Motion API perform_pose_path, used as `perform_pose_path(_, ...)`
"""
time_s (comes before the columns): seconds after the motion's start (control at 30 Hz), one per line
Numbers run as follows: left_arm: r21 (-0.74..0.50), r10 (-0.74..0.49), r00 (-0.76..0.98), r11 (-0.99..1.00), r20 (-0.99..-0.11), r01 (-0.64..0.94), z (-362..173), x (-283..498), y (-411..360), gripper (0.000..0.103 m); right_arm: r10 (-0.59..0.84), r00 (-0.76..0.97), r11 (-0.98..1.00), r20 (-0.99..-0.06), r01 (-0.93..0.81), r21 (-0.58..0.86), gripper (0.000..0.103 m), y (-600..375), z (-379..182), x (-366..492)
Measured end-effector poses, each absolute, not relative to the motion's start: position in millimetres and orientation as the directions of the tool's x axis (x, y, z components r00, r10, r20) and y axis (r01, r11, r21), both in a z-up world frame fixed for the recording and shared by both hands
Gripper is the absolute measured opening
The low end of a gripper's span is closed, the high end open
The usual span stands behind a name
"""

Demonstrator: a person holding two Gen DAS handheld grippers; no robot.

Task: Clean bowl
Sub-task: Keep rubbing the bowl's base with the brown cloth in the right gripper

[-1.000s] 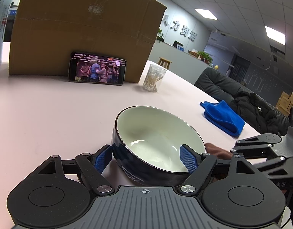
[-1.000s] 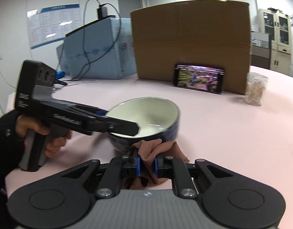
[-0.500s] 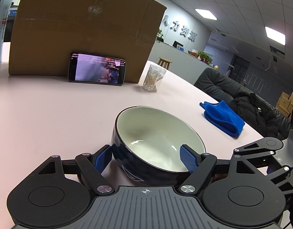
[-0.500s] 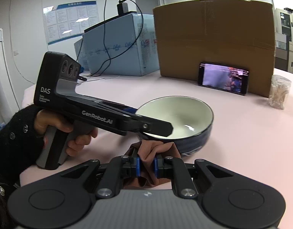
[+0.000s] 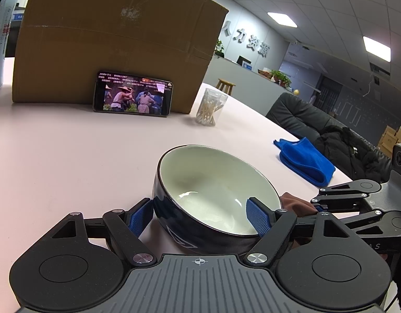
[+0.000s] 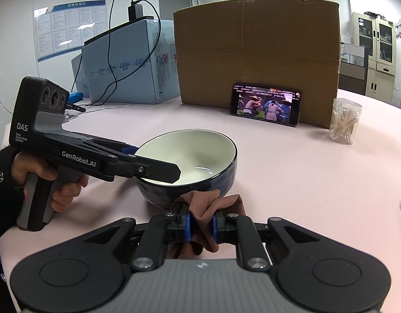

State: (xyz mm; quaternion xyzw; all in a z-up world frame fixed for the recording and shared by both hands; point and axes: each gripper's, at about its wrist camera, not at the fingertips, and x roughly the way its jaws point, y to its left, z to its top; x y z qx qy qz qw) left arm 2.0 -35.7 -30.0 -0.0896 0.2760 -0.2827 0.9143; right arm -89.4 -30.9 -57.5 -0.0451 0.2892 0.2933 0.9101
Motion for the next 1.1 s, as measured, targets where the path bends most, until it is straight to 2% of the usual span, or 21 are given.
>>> perform_pose_path(0.5,-0.322,-0.566,0.688,0.824,-0.455,0.466,-30.3,2.6,-36.9,0.080,0.595,0.589,0.752,-0.546,-0.649,0.119,0.016,-12.0,-57.4,-101.0)
perform_pose_path(0.83,-0.322,-0.566,0.687,0.824,-0.455,0.466,-30.9,3.9,-36.3,0.080,0.513,0.656,0.819,-0.554,-0.567,0.087,0.017,-30.1,-56.1,-90.3)
perform_pose_path(1.1,-0.322,-0.566,0.687,0.824,-0.456,0.466,-30.9,4.8,-35.2,0.080,0.527,0.648,0.811,-0.549,-0.578,0.097,0.015,-29.6,-56.8,-91.5)
